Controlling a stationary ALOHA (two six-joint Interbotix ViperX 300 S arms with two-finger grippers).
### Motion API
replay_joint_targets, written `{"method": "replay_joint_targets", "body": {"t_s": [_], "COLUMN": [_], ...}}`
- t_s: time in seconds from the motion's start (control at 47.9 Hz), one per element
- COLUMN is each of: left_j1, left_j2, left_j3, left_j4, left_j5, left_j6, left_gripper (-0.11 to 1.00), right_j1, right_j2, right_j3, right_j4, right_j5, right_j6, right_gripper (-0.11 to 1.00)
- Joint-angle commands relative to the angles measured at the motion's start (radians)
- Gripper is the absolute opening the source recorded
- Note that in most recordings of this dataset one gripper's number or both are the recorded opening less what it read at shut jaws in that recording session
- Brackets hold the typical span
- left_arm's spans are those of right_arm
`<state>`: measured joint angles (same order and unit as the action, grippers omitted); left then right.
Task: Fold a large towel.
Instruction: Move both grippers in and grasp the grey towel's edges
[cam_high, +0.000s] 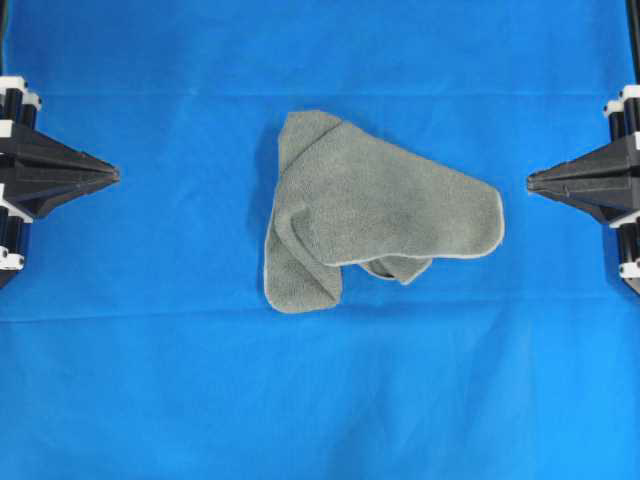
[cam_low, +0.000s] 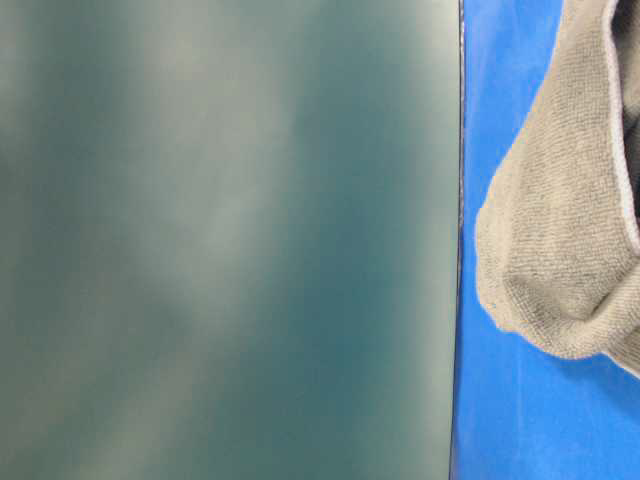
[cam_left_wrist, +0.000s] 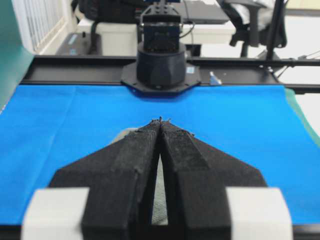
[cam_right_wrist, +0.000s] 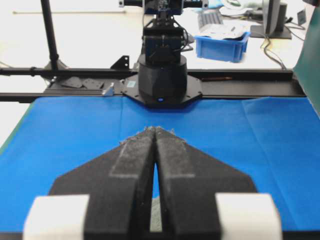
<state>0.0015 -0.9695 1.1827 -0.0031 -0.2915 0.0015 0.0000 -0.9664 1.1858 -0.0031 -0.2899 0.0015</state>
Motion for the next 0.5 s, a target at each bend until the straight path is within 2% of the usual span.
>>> {"method": "replay_joint_targets", "body": {"t_s": [0.0, 0.084, 0.271, 0.355, 0.48], "left_j1": [-0.003, -0.029, -0.132, -0.172, -0.199], "left_j2": [0.043, 0.086, 0.244, 0.331, 0.477], "left_j3": [-0.034, -0.046, -0.095, -0.118, -0.181], "left_j4": [-0.037, -0.037, -0.037, -0.037, -0.035], "left_j5": [0.032, 0.040, 0.038, 0.038, 0.043], "left_j6": [-0.021, -0.037, -0.061, -0.069, -0.095], "left_gripper": [0.00, 0.00, 0.00, 0.00, 0.01], "right_j1": [-0.006, -0.006, -0.002, -0.002, -0.002], "right_j2": [0.009, 0.018, 0.054, 0.086, 0.140], "right_j3": [-0.031, -0.051, -0.114, -0.118, -0.112], "right_j4": [0.002, 0.000, 0.011, 0.025, 0.031], "right_j5": [0.000, 0.109, 0.459, 0.586, 0.687], "right_j6": [-0.006, 0.005, 0.040, 0.087, 0.175], "right_gripper": [0.00, 0.00, 0.00, 0.00, 0.00]}}
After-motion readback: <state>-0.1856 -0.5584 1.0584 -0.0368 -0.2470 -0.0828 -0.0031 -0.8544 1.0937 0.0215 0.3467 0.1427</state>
